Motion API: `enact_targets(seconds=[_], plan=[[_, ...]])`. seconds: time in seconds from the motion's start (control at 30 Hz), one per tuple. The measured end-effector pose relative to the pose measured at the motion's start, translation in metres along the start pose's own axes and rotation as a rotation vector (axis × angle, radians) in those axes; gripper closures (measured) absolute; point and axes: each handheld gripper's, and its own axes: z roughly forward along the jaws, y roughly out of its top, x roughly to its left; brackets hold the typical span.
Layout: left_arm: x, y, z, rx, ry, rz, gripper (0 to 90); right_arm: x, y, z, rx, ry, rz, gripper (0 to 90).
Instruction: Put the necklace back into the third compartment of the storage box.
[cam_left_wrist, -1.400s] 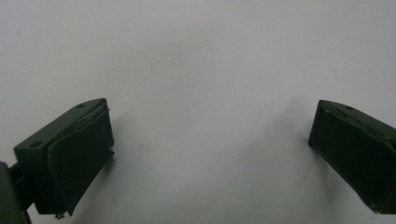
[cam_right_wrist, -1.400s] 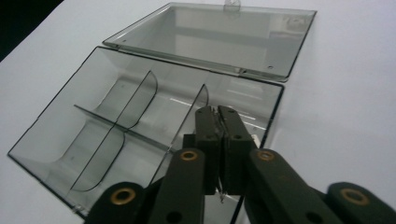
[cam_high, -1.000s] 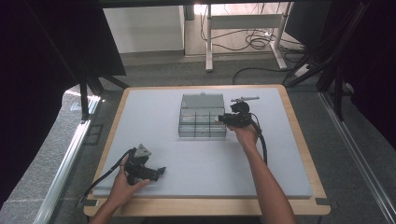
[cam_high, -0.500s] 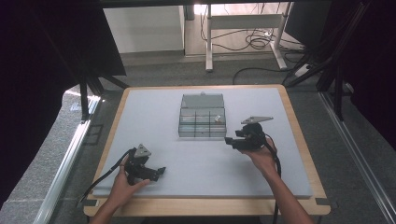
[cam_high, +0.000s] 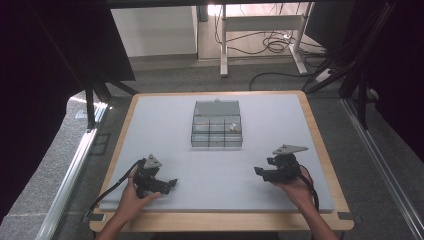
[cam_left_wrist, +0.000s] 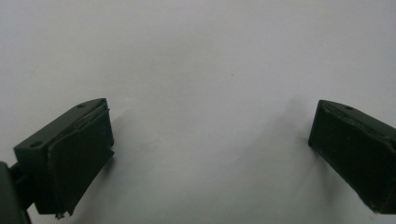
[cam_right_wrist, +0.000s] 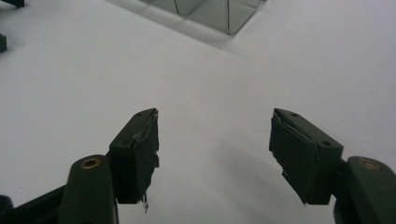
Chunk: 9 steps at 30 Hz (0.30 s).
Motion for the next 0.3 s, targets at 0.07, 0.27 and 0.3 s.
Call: enact_targets(seconds=[0.07,0.27,0.3], plan=[[0.0001,0.0000,0.0000,0.001,0.000,0.000,0.0,0.0005,0.0017,-0.0003,-0.015,0.001,-0.004,31.6],[0.0001,0.0001,0.0001,0.000,0.000,-0.002,0.0,-0.0008,0.0008,0.0057,0.006,-0.026,-0.028,28.4],[0.0001,0.0001,0.0001,0.001,-0.001,-0.002,0.0,-0.0028,0.0001,0.0072,0.012,-0.038,-0.032,27.9]])
